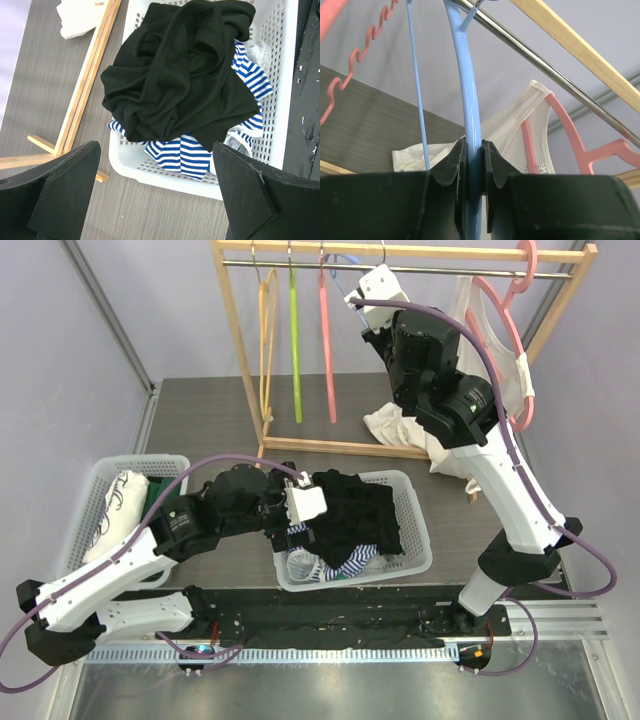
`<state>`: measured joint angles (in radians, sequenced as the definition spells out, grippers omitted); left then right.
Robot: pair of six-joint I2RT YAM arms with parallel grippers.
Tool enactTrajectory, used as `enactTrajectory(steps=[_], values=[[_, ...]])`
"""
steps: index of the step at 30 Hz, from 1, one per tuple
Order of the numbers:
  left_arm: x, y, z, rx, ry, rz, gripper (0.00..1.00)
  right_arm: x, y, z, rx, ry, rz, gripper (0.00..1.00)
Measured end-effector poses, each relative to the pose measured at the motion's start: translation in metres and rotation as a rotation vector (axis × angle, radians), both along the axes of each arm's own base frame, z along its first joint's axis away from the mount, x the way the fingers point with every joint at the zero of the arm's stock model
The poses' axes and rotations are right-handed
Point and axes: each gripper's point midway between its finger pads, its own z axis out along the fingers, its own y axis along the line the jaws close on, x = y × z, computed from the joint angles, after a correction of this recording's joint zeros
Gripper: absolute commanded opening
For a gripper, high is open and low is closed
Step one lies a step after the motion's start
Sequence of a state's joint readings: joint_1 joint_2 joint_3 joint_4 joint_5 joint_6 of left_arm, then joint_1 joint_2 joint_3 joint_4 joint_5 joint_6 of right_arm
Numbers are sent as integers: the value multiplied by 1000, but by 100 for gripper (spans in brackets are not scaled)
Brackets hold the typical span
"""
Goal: Remove the tank top from the hanger
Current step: Place the hanger at the clothesline.
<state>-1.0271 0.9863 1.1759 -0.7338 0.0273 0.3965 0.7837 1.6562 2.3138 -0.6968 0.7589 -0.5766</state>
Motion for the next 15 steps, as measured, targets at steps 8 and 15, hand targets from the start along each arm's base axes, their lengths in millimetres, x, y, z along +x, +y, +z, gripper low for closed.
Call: enactTrajectory(steps=[8, 15], values=[[0, 0, 0, -1, -2, 0, 100, 14, -11, -6, 14, 11, -27, 1], [0, 0, 1, -2, -3, 0, 100, 18, -12, -8, 39, 15, -24, 1]])
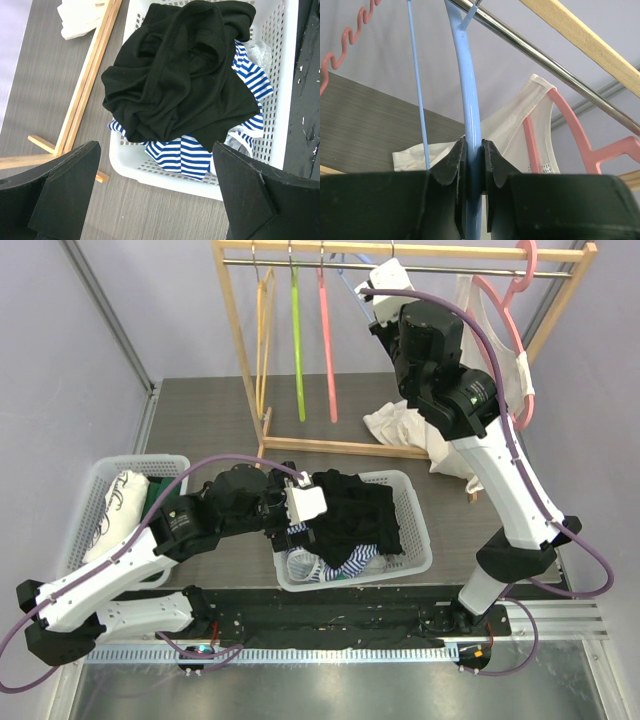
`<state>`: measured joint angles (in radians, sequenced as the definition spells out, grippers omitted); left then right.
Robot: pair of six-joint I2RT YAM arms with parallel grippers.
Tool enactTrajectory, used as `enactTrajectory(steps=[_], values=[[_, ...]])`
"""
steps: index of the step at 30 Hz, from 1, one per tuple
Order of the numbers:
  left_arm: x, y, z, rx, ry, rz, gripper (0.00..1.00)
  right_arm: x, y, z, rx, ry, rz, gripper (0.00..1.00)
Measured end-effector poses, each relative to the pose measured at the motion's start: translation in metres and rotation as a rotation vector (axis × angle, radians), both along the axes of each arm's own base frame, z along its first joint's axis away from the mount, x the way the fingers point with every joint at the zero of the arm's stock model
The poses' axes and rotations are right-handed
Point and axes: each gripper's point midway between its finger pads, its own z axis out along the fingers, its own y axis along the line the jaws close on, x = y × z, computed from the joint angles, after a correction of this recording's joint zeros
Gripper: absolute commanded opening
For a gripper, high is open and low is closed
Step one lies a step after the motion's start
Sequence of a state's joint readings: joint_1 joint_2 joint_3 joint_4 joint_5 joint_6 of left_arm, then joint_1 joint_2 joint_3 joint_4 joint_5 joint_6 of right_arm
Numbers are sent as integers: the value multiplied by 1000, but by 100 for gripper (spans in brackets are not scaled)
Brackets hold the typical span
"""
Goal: Remove the tank top from the hanger
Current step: Place the hanger at the clothesline.
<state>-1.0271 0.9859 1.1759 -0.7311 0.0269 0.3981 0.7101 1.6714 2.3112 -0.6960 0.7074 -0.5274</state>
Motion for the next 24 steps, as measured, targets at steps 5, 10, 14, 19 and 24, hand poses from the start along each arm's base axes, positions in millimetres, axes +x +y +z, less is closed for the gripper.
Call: enactTrajectory(steps=[5, 10, 14, 19, 24], values=[[0, 0, 0, -1, 0, 0, 100, 4, 0, -6, 14, 11, 2, 1], [0, 0, 0, -1, 0, 0, 100, 10, 4, -23, 9, 51, 10, 1], [0, 0, 0, -1, 0, 0, 100, 12, 6, -26, 30, 53, 15, 1], [1, 0, 0, -2, 0, 2, 100, 11, 9, -27, 50, 57, 27, 1], [1, 0, 1, -5, -2, 3, 100, 10, 15, -32, 74, 59, 51, 5]])
